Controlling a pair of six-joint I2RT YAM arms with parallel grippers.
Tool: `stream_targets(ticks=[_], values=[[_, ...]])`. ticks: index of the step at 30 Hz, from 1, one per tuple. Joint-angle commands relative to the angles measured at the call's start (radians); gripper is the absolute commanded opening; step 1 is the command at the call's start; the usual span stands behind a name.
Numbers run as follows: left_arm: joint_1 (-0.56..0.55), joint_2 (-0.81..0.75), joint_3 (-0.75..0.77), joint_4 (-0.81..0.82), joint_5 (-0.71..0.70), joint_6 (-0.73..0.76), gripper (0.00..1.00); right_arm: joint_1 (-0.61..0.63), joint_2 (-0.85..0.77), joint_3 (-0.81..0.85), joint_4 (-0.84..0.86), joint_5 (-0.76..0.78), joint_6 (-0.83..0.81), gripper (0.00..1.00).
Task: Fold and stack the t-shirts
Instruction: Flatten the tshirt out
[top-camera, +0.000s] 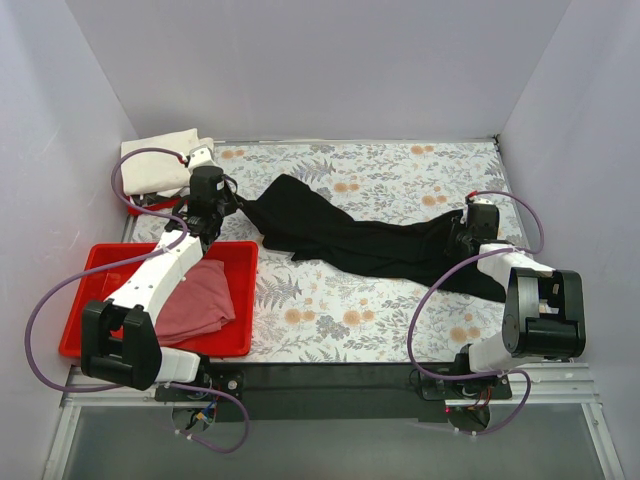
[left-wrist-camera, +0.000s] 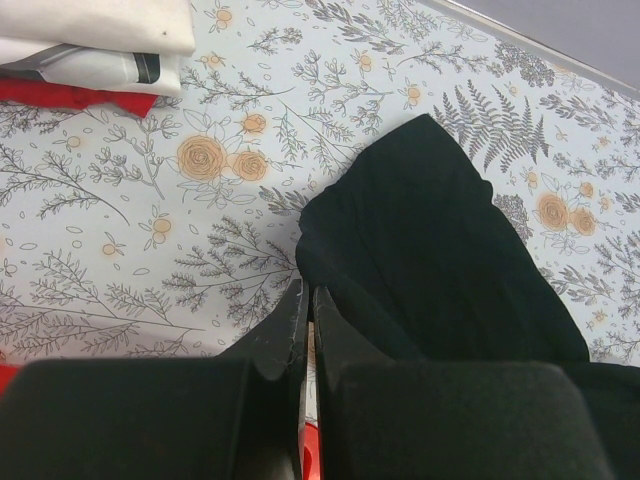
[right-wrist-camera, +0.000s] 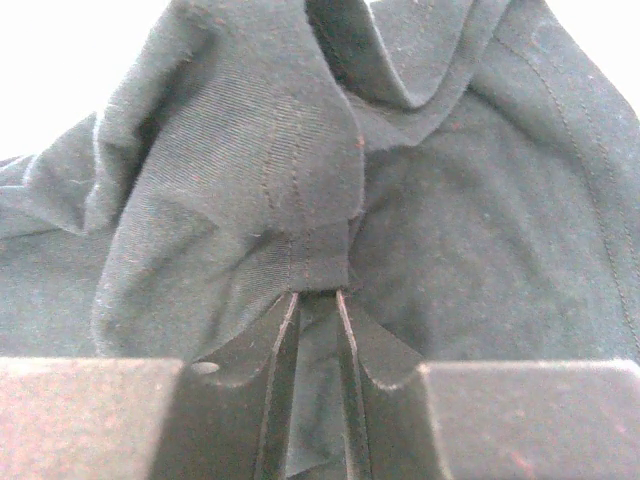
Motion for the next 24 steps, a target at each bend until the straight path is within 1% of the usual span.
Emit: stream_targets(ticks=[1,6,11,14,21,24], values=[[0.007,-0.017,-0.012,0.02,-0.002,0.012,0.0,-0.011,-0.006,0.019,0.042,-0.035,0.003,0.17],[0.007,-0.021,-0.013,0.019,0.0,0.012,0.0,-0.014,0.004,0.021,0.036,-0.026,0.006,0.18],[0.007,-0.024,-0.015,0.02,0.003,0.01,0.0,-0.02,-0.007,0.016,0.032,-0.003,0.006,0.26],[0.007,-0.025,-0.016,0.019,0.004,0.01,0.0,-0.023,0.007,0.018,0.031,-0.015,0.006,0.29],[0.007,-0.029,-0.016,0.019,0.007,0.012,0.0,-0.031,0.034,0.018,0.029,-0.058,0.012,0.27],[0.005,-0.031,-0.018,0.019,0.009,0.009,0.0,-0.043,0.056,0.019,0.029,-0.11,0.018,0.23]])
